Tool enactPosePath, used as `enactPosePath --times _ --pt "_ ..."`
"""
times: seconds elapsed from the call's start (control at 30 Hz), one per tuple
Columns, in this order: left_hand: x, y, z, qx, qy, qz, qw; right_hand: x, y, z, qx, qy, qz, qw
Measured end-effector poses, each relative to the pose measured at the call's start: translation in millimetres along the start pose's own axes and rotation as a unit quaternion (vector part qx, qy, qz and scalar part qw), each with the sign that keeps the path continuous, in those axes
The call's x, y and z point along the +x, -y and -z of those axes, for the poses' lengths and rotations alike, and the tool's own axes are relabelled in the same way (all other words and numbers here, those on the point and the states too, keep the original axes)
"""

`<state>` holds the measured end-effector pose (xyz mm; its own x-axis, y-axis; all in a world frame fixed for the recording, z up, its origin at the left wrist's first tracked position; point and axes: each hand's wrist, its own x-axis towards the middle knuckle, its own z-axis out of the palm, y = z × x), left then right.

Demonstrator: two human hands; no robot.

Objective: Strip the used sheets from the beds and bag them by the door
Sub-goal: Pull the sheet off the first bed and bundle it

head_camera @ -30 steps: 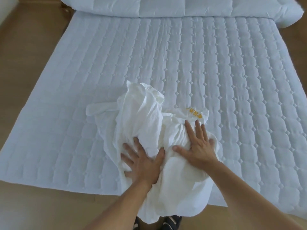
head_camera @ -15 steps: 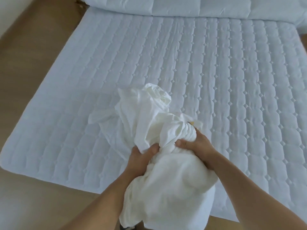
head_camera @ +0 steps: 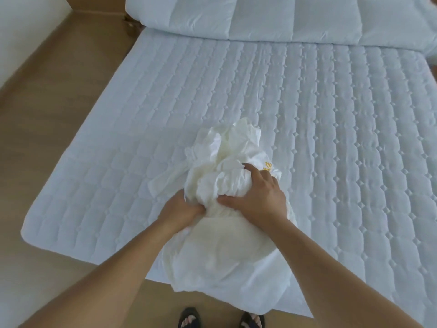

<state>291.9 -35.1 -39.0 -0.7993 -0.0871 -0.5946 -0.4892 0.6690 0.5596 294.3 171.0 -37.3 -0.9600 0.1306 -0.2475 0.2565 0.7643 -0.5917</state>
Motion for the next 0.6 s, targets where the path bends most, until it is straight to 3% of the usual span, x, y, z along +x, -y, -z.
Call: enactPosePath --times 0.07,0.1,0.17,0.23,0.37,0.47,0.6 --pt "-2 -3 18 -0.055 -0.113 -0.042 0.991 0 10 -17 -0.021 0.011 0.001 1.000" --pt "-3 -9 22 -0.077 -0.130 -0.077 0.986 -1 14 -22 -0.017 0.020 0.002 1.000" --pt "-3 -26 16 -0.034 -0.079 -0.163 0.983 -3 12 -26 0.032 0.061 0.014 0.998" --pt "-6 -37 -8 0.067 -0.016 -0.192 0.979 -3 0 -20 0.117 0.135 0.033 0.983" --pt "-8 -26 -37 0.096 -0.078 -0.154 0.980 4 -33 6 0.244 0.238 0.033 0.939" --pt "-4 -9 -43 0.097 -0.113 -0.131 0.980 9 -35 3 0.194 0.221 0.045 0.955" --pt "10 0 -32 0.152 -0.141 -0.006 0.978 -4 -8 -45 0.075 0.064 0.072 0.993"
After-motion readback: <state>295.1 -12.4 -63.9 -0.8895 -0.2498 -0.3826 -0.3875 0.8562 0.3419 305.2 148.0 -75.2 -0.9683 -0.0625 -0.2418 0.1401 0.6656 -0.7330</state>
